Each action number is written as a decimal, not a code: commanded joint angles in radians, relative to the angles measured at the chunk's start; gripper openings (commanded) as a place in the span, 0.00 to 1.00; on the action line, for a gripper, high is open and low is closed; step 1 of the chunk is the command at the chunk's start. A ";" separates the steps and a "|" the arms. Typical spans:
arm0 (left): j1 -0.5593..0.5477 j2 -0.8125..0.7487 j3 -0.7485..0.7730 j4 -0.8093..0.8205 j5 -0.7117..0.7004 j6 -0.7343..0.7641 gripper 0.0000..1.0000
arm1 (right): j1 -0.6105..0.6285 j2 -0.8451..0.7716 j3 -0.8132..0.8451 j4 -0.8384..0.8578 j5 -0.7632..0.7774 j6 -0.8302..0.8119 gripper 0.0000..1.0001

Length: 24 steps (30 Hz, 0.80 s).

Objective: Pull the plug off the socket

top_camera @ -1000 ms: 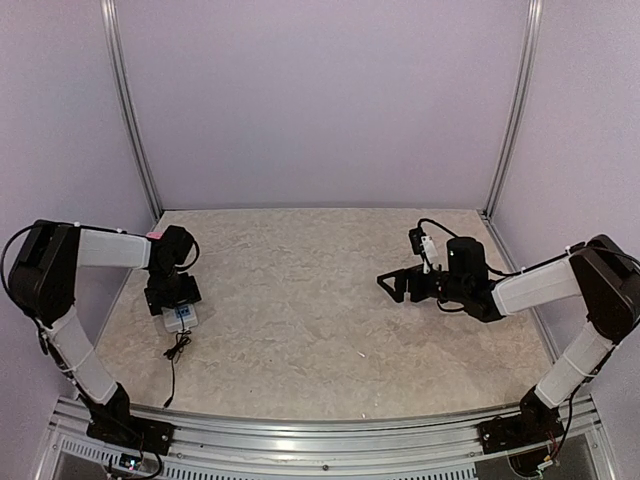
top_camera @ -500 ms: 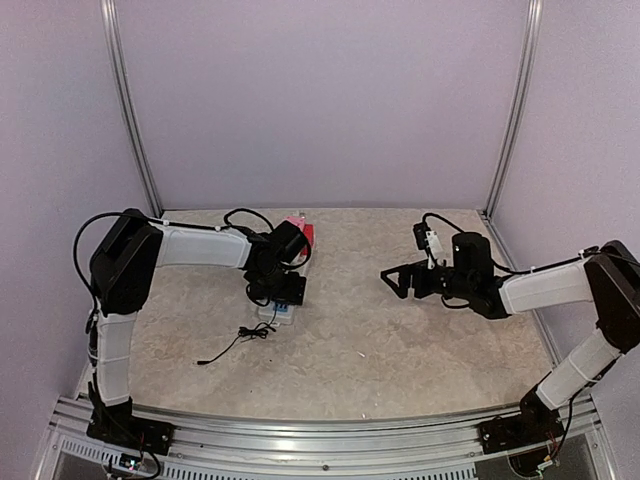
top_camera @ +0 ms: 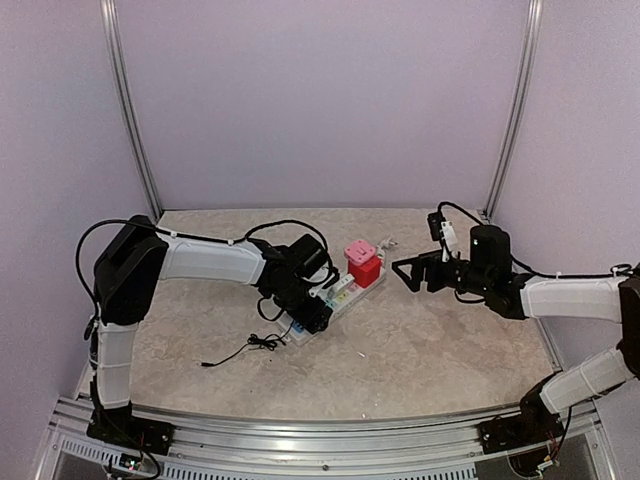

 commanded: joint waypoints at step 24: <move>-0.110 -0.200 -0.221 0.043 0.201 0.411 0.99 | -0.008 -0.144 0.004 -0.179 -0.104 -0.041 1.00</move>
